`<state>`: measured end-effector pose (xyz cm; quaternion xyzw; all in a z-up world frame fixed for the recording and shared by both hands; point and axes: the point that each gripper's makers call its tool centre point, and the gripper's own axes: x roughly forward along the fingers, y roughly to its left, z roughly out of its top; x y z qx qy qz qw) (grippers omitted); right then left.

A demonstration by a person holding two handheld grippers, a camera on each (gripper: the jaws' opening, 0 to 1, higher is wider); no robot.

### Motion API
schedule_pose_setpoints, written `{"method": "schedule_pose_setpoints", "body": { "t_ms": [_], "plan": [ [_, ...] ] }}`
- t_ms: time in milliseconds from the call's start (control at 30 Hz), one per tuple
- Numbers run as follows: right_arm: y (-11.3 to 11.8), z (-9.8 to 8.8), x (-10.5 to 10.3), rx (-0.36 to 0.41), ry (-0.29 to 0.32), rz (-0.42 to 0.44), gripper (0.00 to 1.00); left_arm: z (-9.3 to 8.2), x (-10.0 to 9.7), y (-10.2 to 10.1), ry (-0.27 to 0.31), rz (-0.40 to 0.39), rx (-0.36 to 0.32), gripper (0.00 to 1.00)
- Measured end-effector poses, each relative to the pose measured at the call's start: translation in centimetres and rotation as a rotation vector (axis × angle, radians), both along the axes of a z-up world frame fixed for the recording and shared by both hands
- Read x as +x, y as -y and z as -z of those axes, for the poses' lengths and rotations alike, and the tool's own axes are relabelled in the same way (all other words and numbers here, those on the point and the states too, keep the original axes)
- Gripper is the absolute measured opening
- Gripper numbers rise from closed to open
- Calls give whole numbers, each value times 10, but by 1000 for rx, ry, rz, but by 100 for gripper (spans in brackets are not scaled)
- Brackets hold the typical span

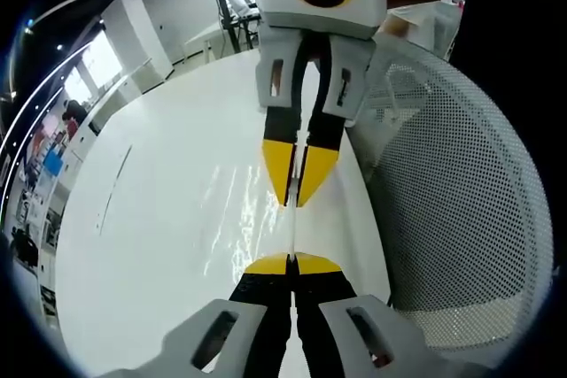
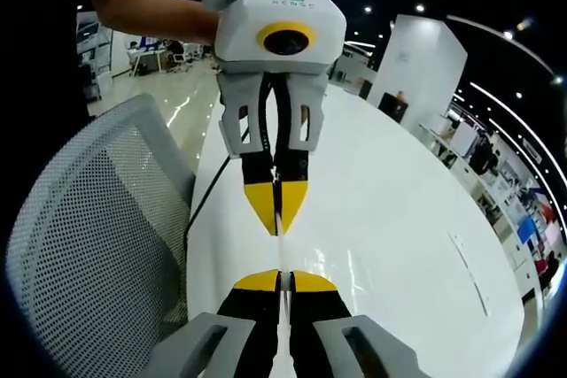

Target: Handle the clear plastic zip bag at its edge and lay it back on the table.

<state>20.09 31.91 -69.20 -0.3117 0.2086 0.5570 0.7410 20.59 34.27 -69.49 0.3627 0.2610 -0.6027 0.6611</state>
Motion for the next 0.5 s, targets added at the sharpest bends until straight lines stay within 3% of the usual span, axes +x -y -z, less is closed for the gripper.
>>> {"method": "schedule_pose_setpoints", "body": {
  "t_ms": [500],
  "plan": [
    [1,0,0,0,0,6,0,-1,-1,0,0,-2,-3,0]
  ]
}}
